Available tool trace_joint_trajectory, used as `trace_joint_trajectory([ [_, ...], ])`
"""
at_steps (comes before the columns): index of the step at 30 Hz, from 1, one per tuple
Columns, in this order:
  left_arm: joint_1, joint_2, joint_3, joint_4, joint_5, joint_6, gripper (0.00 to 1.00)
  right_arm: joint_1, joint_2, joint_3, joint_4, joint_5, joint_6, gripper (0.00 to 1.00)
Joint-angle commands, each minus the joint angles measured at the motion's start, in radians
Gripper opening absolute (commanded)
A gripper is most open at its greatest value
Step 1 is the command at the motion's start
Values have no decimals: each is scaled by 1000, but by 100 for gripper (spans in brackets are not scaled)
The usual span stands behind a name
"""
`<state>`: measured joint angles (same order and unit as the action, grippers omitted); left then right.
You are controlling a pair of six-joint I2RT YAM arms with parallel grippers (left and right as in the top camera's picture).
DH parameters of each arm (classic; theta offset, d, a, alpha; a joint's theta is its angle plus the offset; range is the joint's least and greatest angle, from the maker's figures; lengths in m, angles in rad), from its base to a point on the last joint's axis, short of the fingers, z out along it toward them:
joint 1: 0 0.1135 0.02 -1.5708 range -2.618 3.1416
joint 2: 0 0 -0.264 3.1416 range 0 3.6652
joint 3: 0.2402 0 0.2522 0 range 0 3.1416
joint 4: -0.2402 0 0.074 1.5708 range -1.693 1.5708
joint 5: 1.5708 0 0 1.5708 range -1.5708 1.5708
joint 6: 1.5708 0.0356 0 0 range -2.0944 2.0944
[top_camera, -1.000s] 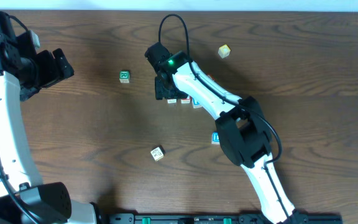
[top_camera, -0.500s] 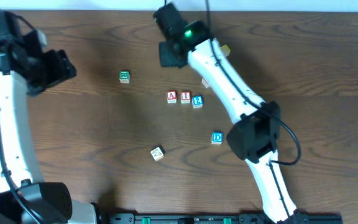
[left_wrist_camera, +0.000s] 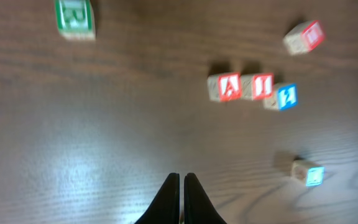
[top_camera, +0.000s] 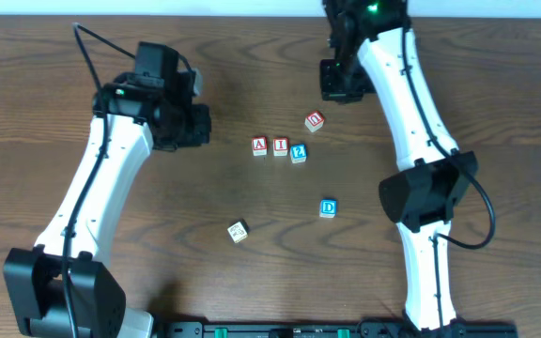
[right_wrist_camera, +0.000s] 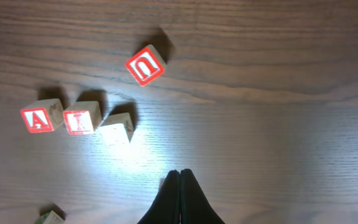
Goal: Spell out Ai2
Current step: 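Open the right gripper and withdraw both grippers from the blocks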
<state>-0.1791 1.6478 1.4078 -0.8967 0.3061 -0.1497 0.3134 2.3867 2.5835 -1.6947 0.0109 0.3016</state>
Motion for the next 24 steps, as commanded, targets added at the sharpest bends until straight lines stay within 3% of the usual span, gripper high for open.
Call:
trace_joint_trajectory([
  [1,-2,2,-85,27,-50,-57,6,0,-34,4,-3,-33,-56,1],
  [7,-26,2,-164,88,-72,-65,6,16,-34,-66,28,53,-35,1],
  [17,-38,2,-164,163,-107,-162,6,-4,-52,-87,-4,-48,-40,1],
  [22,-38,2,-159,173,-107,-195,6,-29,-219,-198,21,-60,-48,2],
  [24,-37,2,-158,177,-116,-196,6,-47,-331,-325,68,-13,-41,2],
])
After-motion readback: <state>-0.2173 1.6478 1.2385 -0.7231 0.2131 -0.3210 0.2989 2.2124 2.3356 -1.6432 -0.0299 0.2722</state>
